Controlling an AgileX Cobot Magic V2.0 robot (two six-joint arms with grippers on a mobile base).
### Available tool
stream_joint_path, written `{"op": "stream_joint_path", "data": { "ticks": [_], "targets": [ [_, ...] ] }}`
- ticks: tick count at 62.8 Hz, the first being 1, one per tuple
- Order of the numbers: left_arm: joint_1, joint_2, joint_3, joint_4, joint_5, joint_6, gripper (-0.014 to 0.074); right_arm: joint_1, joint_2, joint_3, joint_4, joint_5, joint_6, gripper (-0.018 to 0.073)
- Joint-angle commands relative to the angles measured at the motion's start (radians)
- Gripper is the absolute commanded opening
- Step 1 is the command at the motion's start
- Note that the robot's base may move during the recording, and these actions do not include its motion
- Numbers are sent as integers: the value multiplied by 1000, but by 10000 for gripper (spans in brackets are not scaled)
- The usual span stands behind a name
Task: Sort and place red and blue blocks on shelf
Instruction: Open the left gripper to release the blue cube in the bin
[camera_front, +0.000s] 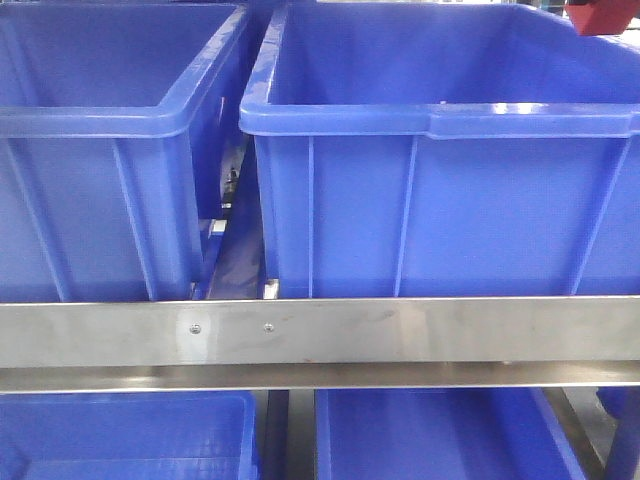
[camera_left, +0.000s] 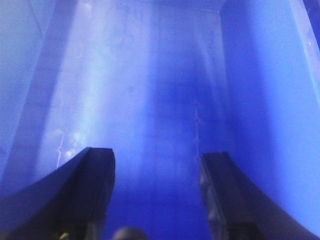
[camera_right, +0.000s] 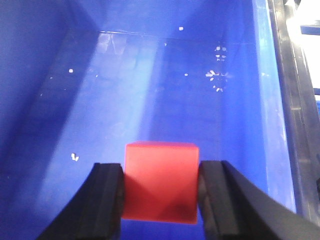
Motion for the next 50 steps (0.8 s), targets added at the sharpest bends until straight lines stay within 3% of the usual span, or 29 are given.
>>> {"op": "stream_joint_path", "data": {
  "ticks": [1, 24, 43, 50],
  "targets": [
    [-2, -24, -37, 5, -75, 2, 454, 1, -26, -39, -13, -87, -5, 407],
    [-2, -24, -37, 5, -75, 2, 454, 1, -18, -39, -13, -83, -5, 596],
    [-2, -24, -37, 3, -71, 2, 448, 1, -18, -39, -13, -83, -5, 589],
    [-2, -24, -37, 1, -59, 2, 423, 1, -18, -39, -12, -78, -5, 517]
  ]
}}
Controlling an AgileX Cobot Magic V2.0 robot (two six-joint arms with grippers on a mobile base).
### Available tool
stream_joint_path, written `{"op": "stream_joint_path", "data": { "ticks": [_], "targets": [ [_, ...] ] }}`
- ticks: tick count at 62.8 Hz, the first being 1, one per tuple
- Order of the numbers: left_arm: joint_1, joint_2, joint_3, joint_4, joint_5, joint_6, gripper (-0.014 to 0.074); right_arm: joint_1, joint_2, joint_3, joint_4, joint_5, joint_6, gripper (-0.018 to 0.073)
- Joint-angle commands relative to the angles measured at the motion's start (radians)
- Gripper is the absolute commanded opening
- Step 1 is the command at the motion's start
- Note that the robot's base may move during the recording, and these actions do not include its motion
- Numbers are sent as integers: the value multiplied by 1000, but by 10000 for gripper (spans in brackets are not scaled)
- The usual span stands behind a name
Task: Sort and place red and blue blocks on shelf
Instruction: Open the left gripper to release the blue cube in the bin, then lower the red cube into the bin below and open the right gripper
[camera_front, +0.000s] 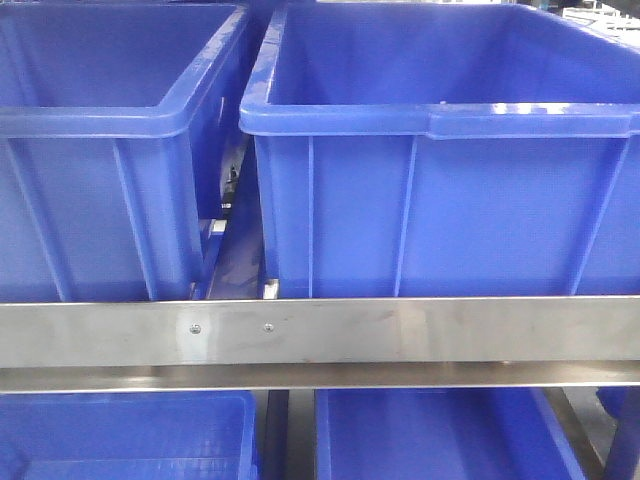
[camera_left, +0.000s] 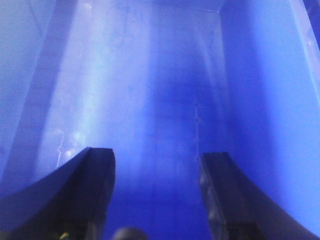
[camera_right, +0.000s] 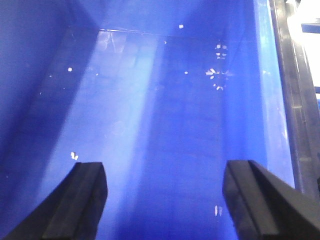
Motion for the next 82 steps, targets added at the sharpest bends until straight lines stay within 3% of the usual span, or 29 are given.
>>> {"op": "stream_joint_path", "data": {
  "ticks": [1, 14, 23, 35, 82],
  "targets": [
    [-2, -24, -37, 1, -56, 2, 415, 1, -25, -39, -12, -77, -5, 501],
    [-2, -24, -37, 1, -29, 2, 248, 1, -25, -39, -12, -69, -5, 270],
    [-2, -24, -37, 1, -22, 2, 118, 1, -25, -39, -12, -69, -5, 176],
    [-2, -24, -37, 1, -22, 2, 125, 1, -25, -39, -12, -69, -5, 46],
    [-2, -31, -37, 1, 43, 2, 126, 1, -51, -39, 6, 30, -5, 49]
  ]
}}
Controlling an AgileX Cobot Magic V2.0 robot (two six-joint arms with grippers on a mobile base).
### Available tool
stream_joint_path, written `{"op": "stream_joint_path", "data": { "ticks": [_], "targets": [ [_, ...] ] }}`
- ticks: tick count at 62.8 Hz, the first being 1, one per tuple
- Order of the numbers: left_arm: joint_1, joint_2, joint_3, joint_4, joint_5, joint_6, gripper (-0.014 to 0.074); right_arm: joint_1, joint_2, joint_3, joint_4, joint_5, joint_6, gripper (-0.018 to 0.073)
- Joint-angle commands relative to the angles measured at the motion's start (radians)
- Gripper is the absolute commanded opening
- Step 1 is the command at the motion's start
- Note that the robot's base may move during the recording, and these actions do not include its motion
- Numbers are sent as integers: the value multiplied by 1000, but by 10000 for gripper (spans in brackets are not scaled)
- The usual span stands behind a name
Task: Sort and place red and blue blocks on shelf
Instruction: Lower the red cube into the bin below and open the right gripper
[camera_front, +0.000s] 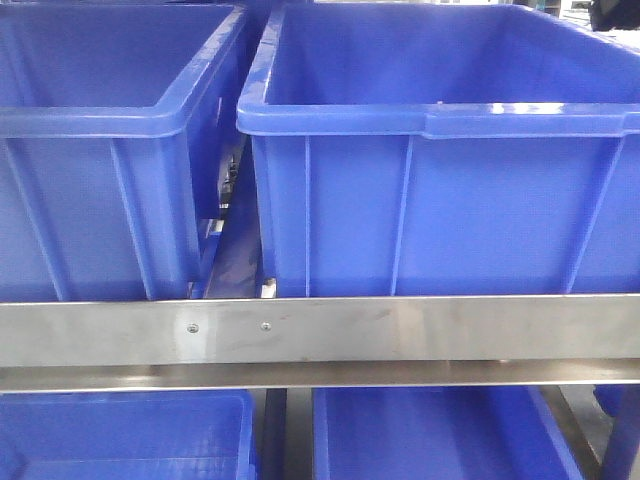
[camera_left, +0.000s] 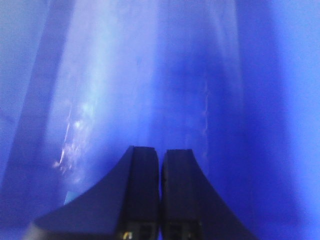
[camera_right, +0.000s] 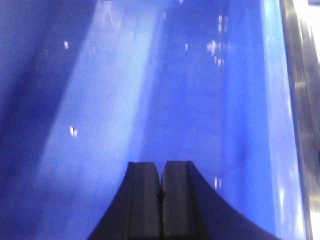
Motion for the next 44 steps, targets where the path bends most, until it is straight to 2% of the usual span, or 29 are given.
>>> {"op": "stream_joint_path", "data": {
  "ticks": [1, 24, 44],
  "targets": [
    [-2, -34, -37, 1, -55, 0, 126, 1, -52, -39, -2, -61, -6, 49],
    [-2, -148, -5, 12, -64, 0, 126, 1, -159, -14, -2, -51, -6, 49],
    [-2, -337, 215, 12, -110, 0, 126, 1, -341, 208, -2, -67, -6, 49]
  ]
}}
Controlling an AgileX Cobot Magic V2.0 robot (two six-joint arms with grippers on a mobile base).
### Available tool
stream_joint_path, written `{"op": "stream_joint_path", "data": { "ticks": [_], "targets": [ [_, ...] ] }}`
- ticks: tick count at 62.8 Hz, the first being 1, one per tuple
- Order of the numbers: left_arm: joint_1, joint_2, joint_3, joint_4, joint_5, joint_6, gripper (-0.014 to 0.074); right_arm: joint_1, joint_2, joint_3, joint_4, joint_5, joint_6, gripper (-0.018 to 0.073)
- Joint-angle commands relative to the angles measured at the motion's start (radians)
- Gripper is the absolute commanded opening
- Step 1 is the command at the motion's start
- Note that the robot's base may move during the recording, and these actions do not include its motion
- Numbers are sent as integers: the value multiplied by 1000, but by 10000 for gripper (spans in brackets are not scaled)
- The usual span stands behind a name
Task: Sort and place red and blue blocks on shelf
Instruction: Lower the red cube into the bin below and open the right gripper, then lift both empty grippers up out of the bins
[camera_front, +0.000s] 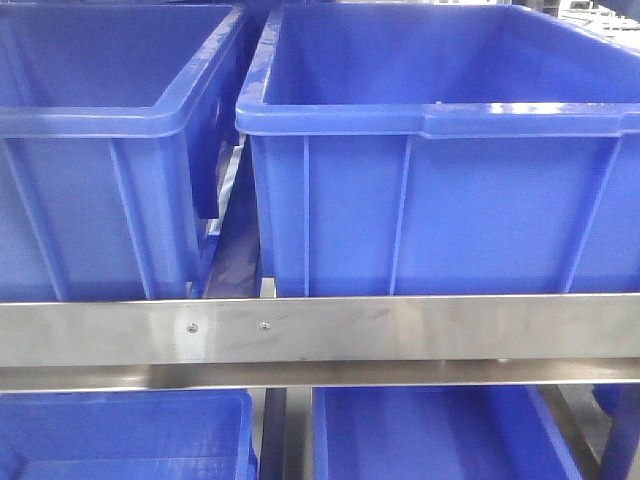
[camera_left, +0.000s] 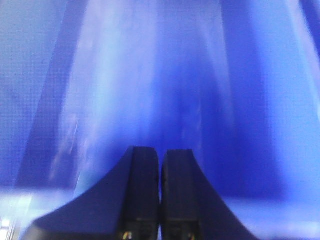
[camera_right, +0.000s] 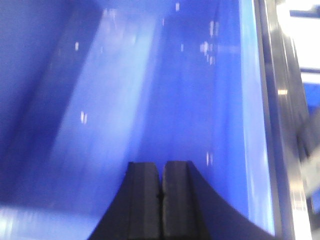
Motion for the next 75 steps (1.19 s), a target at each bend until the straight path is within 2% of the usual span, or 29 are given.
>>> {"op": "stream_joint_path", "data": {
  "ticks": [1, 13, 32, 75],
  "targets": [
    [-2, -51, 12, 8, -93, 0, 126, 1, -66, 16, -2, -82, -6, 49],
    [-2, -144, 105, 35, -103, 0, 126, 1, -160, 100, -3, -87, -6, 49],
    [-2, -273, 194, 35, -101, 0, 126, 1, -295, 217, -3, -92, -6, 49],
    [-2, -288, 205, 35, -99, 0, 125, 1, -321, 232, -3, -74, -6, 49]
  ]
}}
